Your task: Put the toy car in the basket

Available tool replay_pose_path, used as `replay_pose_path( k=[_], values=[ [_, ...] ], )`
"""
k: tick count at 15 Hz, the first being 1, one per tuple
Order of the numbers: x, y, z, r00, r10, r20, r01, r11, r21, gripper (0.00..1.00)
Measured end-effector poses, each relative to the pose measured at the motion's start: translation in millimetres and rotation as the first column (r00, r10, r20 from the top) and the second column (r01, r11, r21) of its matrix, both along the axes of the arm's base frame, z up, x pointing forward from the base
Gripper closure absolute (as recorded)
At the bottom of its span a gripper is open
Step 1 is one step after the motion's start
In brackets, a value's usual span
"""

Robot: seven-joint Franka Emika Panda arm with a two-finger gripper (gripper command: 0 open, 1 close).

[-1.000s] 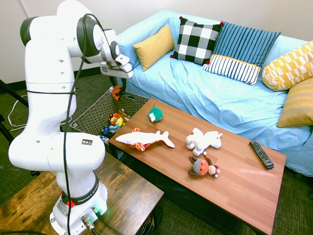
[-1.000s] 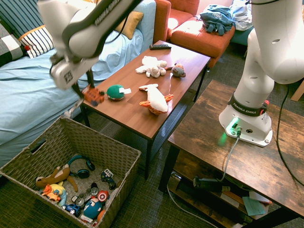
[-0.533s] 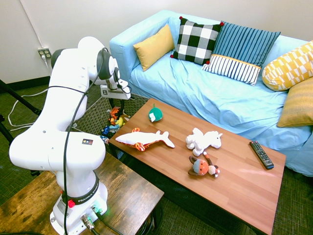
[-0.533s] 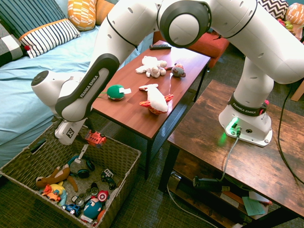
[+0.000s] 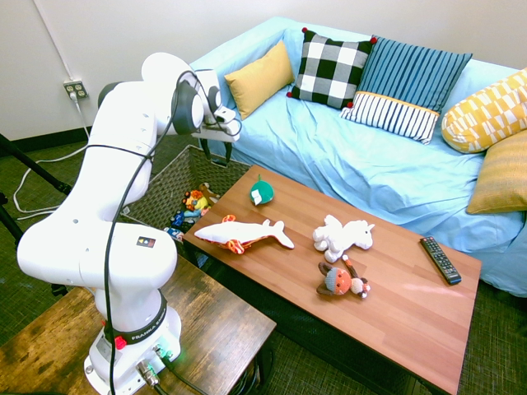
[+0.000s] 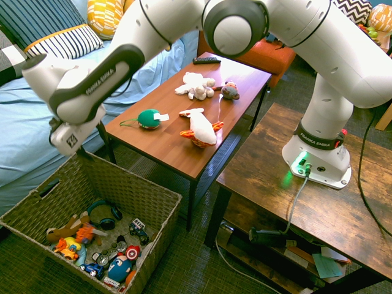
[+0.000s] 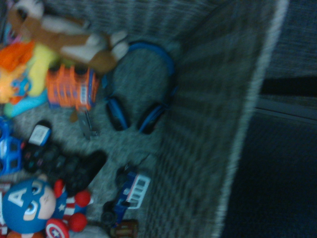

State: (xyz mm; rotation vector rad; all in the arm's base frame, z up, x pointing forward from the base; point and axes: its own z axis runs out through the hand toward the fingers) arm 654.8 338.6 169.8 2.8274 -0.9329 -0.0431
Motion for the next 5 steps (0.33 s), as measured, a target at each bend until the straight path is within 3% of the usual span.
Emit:
replay_pose_path(
  k=[5],
  values=[
    [16.6,-93.5,104.5,0.977,-0.199,0.075,0.191,0.976,0.104,0.0]
  ],
)
